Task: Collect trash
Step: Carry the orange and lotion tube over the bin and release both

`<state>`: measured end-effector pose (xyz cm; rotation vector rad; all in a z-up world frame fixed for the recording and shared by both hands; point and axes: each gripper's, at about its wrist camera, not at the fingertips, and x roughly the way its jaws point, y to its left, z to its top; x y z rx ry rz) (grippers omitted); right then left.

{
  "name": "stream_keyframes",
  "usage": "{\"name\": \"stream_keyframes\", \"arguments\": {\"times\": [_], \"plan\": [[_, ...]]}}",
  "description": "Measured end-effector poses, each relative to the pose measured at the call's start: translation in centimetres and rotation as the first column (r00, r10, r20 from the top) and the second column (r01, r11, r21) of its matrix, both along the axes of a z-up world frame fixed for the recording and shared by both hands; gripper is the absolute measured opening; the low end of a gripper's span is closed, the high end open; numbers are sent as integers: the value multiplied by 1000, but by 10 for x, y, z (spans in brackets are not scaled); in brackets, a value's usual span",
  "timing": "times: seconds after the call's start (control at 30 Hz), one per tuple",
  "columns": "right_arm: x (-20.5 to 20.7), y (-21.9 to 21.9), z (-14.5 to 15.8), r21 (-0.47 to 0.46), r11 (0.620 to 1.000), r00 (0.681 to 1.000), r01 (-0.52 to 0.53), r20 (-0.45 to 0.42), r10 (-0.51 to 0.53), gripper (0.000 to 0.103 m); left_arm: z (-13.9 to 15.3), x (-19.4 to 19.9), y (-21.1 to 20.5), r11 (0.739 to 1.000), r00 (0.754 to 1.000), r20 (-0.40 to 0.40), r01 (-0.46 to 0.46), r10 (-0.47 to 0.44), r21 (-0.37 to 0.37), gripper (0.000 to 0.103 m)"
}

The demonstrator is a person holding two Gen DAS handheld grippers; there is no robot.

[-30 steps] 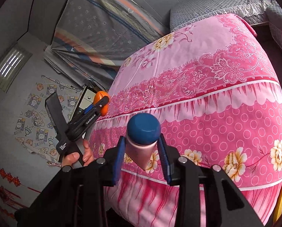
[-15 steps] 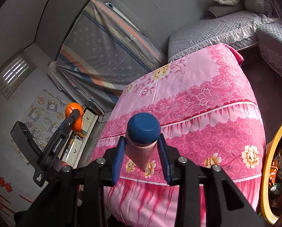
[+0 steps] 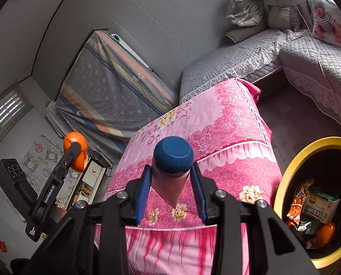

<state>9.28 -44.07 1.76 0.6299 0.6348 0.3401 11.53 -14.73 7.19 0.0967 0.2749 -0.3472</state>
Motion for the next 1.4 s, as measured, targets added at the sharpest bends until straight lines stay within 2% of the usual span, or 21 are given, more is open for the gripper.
{"name": "stream_keyframes", "arguments": {"times": [0.37,0.87,0.97,1.4], "plan": [[-33,-54,-4,-11,986,986,167,19,-167,33,-4,-10,-48,992,992,0,125,-125,-6,40],[-61,-112,-40,-81,925,927,371,-15,-374,33,-28,-14,-126,960,960,-44,279,-277,33,41],[-64,-120,-49,-116,904,908,413,-21,-417,33,-36,-12,-140,951,951,-62,306,-303,40,41],[-69,-146,-89,-149,860,862,487,-75,-501,33,-74,-5,-191,917,915,-121,394,-385,68,41]]}}
